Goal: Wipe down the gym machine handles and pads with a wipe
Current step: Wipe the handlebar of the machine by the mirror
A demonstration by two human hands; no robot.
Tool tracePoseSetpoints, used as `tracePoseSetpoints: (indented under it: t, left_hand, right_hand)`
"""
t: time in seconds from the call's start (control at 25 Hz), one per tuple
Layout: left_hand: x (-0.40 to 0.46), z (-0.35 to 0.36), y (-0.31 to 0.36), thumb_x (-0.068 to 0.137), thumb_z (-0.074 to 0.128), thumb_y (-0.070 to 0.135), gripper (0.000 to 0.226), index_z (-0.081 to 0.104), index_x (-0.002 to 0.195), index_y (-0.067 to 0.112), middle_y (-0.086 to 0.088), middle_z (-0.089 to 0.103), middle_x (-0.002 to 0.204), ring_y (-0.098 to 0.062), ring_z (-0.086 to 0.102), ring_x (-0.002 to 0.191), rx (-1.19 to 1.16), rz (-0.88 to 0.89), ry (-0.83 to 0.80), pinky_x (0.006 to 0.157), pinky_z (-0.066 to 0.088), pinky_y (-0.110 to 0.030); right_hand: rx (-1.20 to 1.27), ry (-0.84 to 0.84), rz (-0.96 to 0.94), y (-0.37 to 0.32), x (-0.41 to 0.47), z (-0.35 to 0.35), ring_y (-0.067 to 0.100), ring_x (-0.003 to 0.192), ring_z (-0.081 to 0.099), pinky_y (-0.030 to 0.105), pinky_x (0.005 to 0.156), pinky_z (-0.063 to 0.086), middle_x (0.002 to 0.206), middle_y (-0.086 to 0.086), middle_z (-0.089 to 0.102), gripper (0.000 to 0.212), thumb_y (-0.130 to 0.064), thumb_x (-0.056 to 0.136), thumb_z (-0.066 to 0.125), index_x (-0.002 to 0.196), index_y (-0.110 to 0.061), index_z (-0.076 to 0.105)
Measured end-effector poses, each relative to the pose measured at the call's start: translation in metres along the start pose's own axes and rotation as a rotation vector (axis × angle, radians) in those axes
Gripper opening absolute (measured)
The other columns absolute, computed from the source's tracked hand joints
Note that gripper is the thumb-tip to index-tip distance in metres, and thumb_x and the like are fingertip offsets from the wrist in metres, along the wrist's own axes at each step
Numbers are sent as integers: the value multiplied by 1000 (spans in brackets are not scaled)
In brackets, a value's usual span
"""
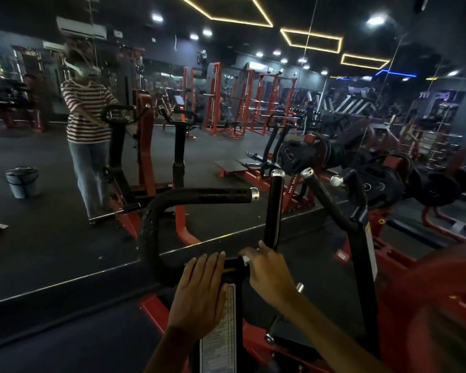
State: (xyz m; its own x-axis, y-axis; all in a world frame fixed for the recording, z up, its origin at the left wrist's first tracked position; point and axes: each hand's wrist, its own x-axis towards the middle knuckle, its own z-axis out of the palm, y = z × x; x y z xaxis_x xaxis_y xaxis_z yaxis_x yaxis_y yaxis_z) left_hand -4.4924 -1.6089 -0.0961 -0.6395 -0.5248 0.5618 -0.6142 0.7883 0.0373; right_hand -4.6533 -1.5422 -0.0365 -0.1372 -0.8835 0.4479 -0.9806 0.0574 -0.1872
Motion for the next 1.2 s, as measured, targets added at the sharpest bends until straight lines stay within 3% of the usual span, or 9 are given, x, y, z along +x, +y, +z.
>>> tracePoseSetpoints:
  t: [0.16, 0.36, 0.4, 0.52, 0.68, 0.8, 0.96, 1.12, 1.2]
  left_hand:
    - [1, -1, 2, 99, 16, 36, 57, 43, 138, 4, -12, 56, 132, -28, 54, 119, -1, -6, 7, 107, 28, -44]
    - [1, 4, 0, 99, 17, 37, 56, 42, 139, 5, -10, 54, 134, -28, 54, 120, -15, 1, 8, 107, 28, -44]
    - [1, 4, -1, 99, 17, 37, 56, 42, 139, 5, -10, 54, 134, -28, 54, 120, -17, 6, 14, 107, 28, -44]
    - [0, 7, -3, 99, 17, 36, 57, 43, 138, 4, -10, 55, 134, -28, 55, 118, -23, 19, 20, 106, 28, -44]
    - [2, 8, -3, 99, 18, 36, 57, 43, 139, 5, -10, 55, 134, -28, 55, 119, -23, 9, 24, 107, 28, -43]
    - [2, 7, -2, 99, 17, 36, 57, 42, 139, 5, -11, 55, 133, -28, 55, 119, -11, 9, 15, 107, 27, -44]
    - [2, 2, -1, 99, 16, 37, 57, 42, 139, 5, -11, 57, 130, -28, 56, 117, -12, 2, 9, 107, 27, -43]
    - [-1, -1, 0, 99, 15, 37, 55, 36, 139, 6, -11, 56, 132, -28, 56, 118, -25, 9, 11, 110, 23, -43]
    - [-2, -1, -2, 99, 15, 38, 54, 35, 139, 7, -10, 56, 132, -27, 56, 119, -27, 14, 8, 112, 17, -41]
  right_hand:
    - [-80, -35, -73, 33, 14, -31, 28, 122, 52, 46, 106, 39, 125, 10, 59, 34, 3, 81, 58, 106, -20, 65]
    - [-239, 530, 15, 56, 94, -102, 34, 111, 59, 46, 98, 46, 112, 21, 64, 34, 6, 77, 58, 110, -3, 63]
    - [-381, 497, -23, 59, 109, -105, 37, 116, 56, 48, 101, 42, 117, 24, 62, 39, 6, 75, 63, 114, 1, 60]
    - [-675, 87, -142, 70, 129, -85, 31, 126, 48, 42, 109, 34, 131, 20, 54, 46, -5, 77, 70, 121, -3, 56]
    - [-677, 174, -243, 79, 115, -68, 27, 97, 67, 41, 99, 44, 99, 18, 70, 46, 0, 52, 85, 95, -1, 69]
    - [-602, 117, -319, 71, 83, -56, 29, 93, 69, 44, 96, 46, 102, 21, 69, 46, 0, 50, 83, 94, 1, 69]
    - [-390, 11, -225, 47, 24, -30, 38, 116, 56, 41, 87, 52, 121, 18, 63, 24, -7, 69, 73, 93, -8, 69]
    - [-126, 111, -102, 12, -11, 4, 25, 89, 70, 33, 79, 57, 88, 7, 72, 30, -4, 58, 83, 81, -15, 67]
    - [49, 102, -23, -1, -13, 4, 16, 93, 68, 30, 94, 51, 92, 5, 70, 20, -3, 78, 70, 95, -13, 67]
